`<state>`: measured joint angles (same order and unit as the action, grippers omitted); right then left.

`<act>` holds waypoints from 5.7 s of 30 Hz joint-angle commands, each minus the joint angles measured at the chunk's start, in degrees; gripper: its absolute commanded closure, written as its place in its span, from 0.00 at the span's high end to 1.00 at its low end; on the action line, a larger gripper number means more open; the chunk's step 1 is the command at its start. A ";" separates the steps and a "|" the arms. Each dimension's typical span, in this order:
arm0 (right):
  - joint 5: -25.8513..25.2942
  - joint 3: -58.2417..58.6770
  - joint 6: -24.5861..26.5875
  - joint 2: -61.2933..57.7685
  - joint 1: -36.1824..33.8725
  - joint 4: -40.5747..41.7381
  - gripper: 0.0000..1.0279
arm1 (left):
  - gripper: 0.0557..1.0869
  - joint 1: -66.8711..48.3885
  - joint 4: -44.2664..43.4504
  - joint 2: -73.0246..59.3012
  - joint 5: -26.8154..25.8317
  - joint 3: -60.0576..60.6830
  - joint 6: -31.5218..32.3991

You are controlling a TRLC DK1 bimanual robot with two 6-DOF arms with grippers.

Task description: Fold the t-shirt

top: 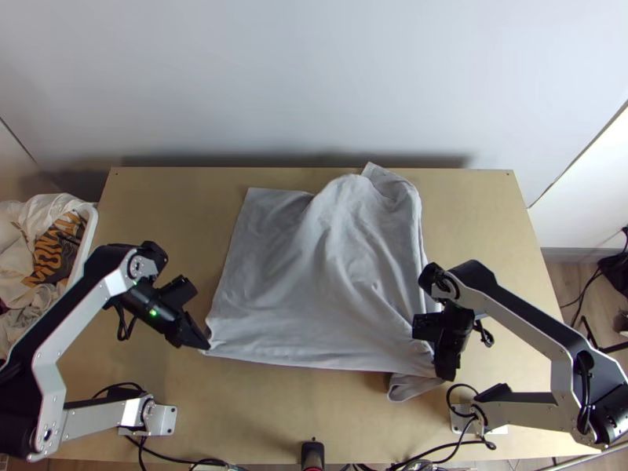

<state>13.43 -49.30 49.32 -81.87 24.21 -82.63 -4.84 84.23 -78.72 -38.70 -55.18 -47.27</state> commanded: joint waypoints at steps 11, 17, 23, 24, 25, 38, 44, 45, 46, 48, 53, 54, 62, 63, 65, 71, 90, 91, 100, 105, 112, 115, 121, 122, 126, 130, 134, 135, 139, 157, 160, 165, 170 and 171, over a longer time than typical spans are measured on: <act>-0.77 -4.84 -4.94 2.06 -9.35 -1.04 0.96 | 0.95 -4.48 -0.03 9.99 1.34 4.55 5.87; 5.38 -20.22 -6.96 1.18 -19.81 0.54 0.96 | 0.95 2.82 -1.78 9.90 1.08 -3.53 8.24; 12.94 -32.53 -11.70 -8.66 -25.52 6.78 0.96 | 0.95 10.38 -15.14 -3.81 0.64 -18.47 15.27; 13.11 -33.93 -13.81 -10.24 -25.70 9.68 0.96 | 0.95 10.64 -19.36 -6.80 0.55 -20.50 19.14; 13.20 -34.90 -16.10 -11.47 -25.61 12.49 0.96 | 0.95 10.73 -22.35 -9.52 0.11 -22.25 21.60; 13.11 -43.43 -24.36 -17.98 -19.20 19.17 0.95 | 0.95 3.35 -44.59 -39.93 -1.64 -39.39 44.10; 12.67 -46.33 -31.39 -18.33 -19.72 26.12 0.95 | 0.95 3.08 -47.66 -49.69 -1.64 -51.79 49.73; 12.58 -46.59 -32.62 -18.33 -19.81 27.26 0.95 | 0.95 3.08 -47.84 -51.01 -1.64 -53.98 50.25; 12.58 -46.85 -33.41 -18.33 -19.72 28.05 0.95 | 0.95 3.08 -48.72 -52.15 -1.64 -55.65 51.13; 12.58 -47.38 -34.38 -18.33 -19.11 28.23 0.95 | 0.95 3.17 -50.48 -53.91 -1.56 -58.20 52.10; 12.32 -47.91 -36.22 -17.80 -17.26 28.23 0.95 | 0.95 3.35 -51.79 -58.39 -0.85 -64.00 53.59; 12.23 -48.17 -36.66 -17.80 -17.26 28.23 0.95 | 0.95 3.44 -51.79 -59.01 -0.77 -64.53 53.68; 6.08 -46.15 -41.67 -18.24 -17.88 36.84 0.95 | 0.95 3.52 -51.79 -60.85 -0.77 -66.55 53.42; 5.11 -45.89 -42.11 -18.33 -17.88 38.33 0.95 | 0.95 3.44 -51.79 -61.03 -0.85 -66.64 53.42; 4.59 -45.89 -42.46 -18.68 -17.88 39.83 0.95 | 0.95 3.52 -51.44 -61.20 -1.20 -67.08 53.59; 3.80 -45.71 -42.46 -18.86 -17.35 39.92 0.95 | 0.95 2.20 -46.43 -61.82 -5.25 -68.40 53.24; 3.80 -46.68 -42.55 -17.01 -17.18 39.92 0.95 | 0.95 3.44 -40.98 -60.50 0.47 -67.61 46.91; 3.80 -47.12 -42.55 -17.19 -17.09 39.92 0.95 | 0.95 3.44 -41.16 -60.50 0.47 -67.78 46.91; 3.80 -47.65 -42.11 -17.63 -17.44 39.92 0.95 | 0.95 0.80 -41.16 -61.38 0.11 -67.61 47.62; 3.80 -47.47 -42.38 -16.84 -18.05 39.83 0.95 | 0.95 -0.43 -41.60 -61.56 0.20 -67.87 47.44; 3.88 -47.29 -42.38 -15.69 -18.05 39.83 0.95 | 0.95 -0.43 -42.21 -62.17 1.17 -68.75 48.41; 3.88 -47.38 -42.38 -15.61 -18.05 39.83 0.95 | 0.95 0.80 -43.09 -62.00 1.17 -68.75 49.90; 3.88 -46.94 -42.55 -15.96 -17.70 39.83 0.95 | 0.95 3.26 -43.18 -61.12 1.34 -68.75 50.17; 3.88 -46.94 -42.64 -16.13 -17.61 39.83 0.95 | 0.95 3.52 -43.27 -61.03 1.78 -68.75 50.17; 3.88 -46.77 -42.73 -16.31 -17.09 39.83 0.95 | 0.95 3.87 -44.15 -61.56 2.84 -68.57 50.25; 3.88 -46.85 -42.73 -16.31 -16.91 39.83 0.95 | 0.95 3.08 -45.11 -61.91 2.84 -68.57 51.22; 3.88 -47.12 -42.55 -15.96 -17.26 39.83 0.95 | 0.95 1.68 -45.64 -62.00 3.98 -68.75 51.40; 3.88 -47.12 -42.55 -15.78 -17.35 39.83 0.95 | 0.95 1.41 -45.73 -62.08 3.98 -68.75 51.40; 3.88 -46.59 -42.46 -15.43 -17.70 39.83 0.95 | 0.95 0.27 -45.73 -62.17 3.98 -69.10 51.75; 3.88 -44.74 -42.29 -15.08 -18.67 39.83 0.95 | 0.51 -1.05 -43.18 -62.87 1.34 -69.28 50.43; 3.88 -44.83 -42.38 -14.90 -18.67 39.83 0.95 | 0.20 -0.43 -41.60 -64.19 1.34 -71.12 51.75; 3.88 -45.18 -42.11 -14.46 -18.32 39.83 0.95 | 0.03 -0.17 -41.25 -64.90 1.52 -71.82 53.42; 3.71 -44.04 -39.30 -17.28 -19.11 40.35 0.95 | 0.03 0.01 -39.14 -64.72 1.52 -71.74 52.01; 3.80 -43.60 -39.04 -18.59 -19.37 41.06 0.95 | 0.03 0.18 -38.61 -64.72 1.52 -71.65 51.57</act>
<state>17.32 -94.15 8.01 -97.14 5.76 -42.72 -5.19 43.33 -143.15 -37.01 -126.54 5.37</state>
